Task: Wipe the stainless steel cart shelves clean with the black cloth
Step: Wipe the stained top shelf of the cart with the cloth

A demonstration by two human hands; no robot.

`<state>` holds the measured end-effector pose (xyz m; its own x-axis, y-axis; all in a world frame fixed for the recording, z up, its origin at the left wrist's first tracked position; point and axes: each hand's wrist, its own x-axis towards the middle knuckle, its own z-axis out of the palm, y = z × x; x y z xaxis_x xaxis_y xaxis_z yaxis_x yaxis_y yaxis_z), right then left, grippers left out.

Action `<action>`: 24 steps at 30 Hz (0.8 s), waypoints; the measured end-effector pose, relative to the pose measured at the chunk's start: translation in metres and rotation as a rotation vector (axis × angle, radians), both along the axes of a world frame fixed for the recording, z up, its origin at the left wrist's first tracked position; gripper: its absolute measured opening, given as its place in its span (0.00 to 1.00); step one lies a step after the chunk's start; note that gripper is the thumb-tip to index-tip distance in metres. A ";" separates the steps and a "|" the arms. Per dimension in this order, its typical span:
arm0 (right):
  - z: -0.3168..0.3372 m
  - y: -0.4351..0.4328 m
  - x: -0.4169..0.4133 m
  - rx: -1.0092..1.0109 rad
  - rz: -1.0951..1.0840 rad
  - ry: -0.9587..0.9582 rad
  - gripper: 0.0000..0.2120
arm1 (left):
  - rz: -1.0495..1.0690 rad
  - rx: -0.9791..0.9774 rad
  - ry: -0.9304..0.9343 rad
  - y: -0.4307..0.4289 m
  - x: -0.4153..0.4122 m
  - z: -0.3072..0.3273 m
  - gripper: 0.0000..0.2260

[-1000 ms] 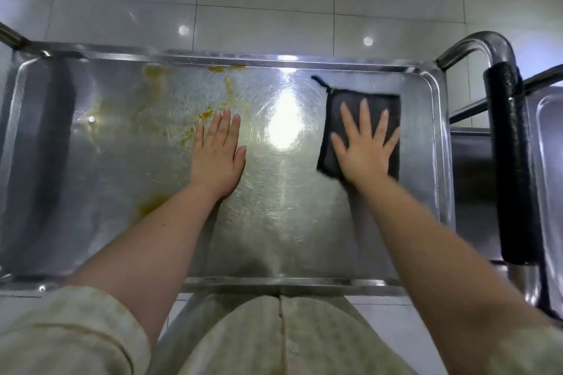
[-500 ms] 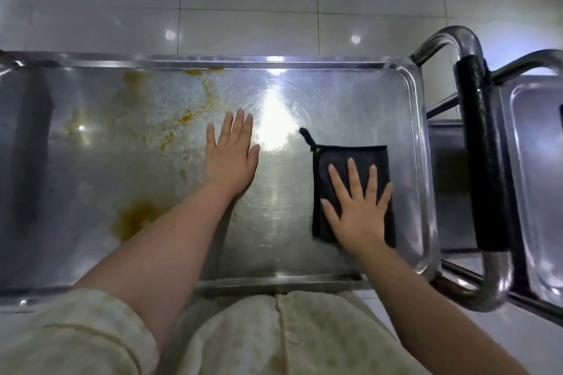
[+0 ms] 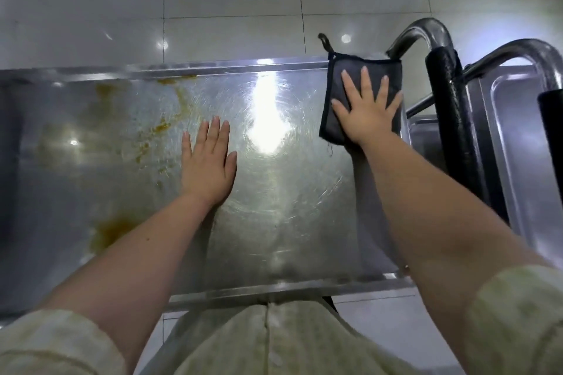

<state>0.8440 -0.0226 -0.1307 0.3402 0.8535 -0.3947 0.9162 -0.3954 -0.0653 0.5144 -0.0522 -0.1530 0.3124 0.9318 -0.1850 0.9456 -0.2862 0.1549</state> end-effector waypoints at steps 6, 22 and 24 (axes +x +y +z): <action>-0.001 -0.090 -0.022 0.088 0.071 -0.040 0.30 | 0.009 -0.021 0.021 -0.001 0.002 0.003 0.26; 0.006 -0.259 -0.048 -0.049 0.095 -0.044 0.30 | 0.049 0.052 -0.085 -0.005 -0.015 0.023 0.24; 0.007 -0.257 -0.047 -0.044 0.074 -0.014 0.29 | 0.115 0.058 -0.082 -0.013 -0.038 0.024 0.24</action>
<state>0.7970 -0.2799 -0.1233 0.2828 0.8583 -0.4283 0.9436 -0.3292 -0.0367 0.4762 -0.0651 -0.1295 0.2152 0.9706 -0.1076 0.9574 -0.1879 0.2193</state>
